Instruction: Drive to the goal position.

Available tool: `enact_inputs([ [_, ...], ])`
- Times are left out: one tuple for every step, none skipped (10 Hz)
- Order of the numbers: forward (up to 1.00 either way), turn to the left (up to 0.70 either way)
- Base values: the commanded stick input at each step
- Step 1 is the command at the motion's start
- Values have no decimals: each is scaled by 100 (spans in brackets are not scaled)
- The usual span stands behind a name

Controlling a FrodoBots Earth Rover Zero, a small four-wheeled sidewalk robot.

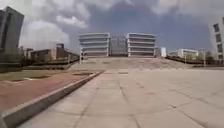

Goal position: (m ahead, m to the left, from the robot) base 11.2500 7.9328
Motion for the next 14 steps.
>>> enact_inputs([
  [100, 0],
  [100, 0],
  [100, 0],
  [100, 0],
  [100, 0],
  [100, 0],
  [100, 0],
  [100, 0],
  [100, 0],
  [100, 0],
  [100, 0],
  [100, 0],
  [100, 0],
  [100, 0],
])
